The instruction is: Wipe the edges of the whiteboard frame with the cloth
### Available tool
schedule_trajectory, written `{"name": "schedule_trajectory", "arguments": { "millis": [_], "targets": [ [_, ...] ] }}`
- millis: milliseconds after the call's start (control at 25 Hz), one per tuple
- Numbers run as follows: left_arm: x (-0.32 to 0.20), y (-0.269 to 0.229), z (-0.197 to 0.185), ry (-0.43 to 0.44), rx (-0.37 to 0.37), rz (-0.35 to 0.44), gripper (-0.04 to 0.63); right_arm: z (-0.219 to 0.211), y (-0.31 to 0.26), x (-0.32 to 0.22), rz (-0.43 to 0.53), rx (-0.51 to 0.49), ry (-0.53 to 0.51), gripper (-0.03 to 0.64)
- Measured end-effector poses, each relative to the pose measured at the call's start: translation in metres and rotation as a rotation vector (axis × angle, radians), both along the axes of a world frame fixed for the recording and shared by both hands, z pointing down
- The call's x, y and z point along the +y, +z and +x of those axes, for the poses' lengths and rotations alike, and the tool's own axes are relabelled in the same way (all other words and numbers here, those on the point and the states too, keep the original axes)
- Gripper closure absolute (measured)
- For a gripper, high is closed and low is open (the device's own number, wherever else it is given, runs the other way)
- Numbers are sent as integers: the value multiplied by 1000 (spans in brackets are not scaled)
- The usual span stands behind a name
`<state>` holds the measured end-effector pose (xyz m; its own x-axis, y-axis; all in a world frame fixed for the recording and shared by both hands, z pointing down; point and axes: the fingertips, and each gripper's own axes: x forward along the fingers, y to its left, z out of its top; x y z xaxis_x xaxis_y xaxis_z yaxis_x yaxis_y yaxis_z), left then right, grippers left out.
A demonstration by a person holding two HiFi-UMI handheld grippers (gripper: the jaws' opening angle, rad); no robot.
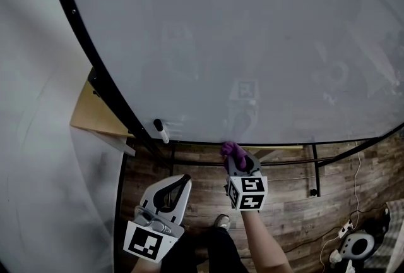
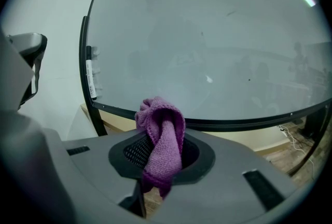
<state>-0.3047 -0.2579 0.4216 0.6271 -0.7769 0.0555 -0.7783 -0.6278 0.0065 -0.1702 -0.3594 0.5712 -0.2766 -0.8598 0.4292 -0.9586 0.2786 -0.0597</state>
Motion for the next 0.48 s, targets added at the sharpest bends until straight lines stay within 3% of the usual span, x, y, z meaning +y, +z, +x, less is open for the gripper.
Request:
{"name": "schedule_trajectory", "arguments": {
  "millis": [480],
  "targets": [
    [3,1,41,-8,2,-4,578,45,0,1,1,8,0,538]
  ]
}}
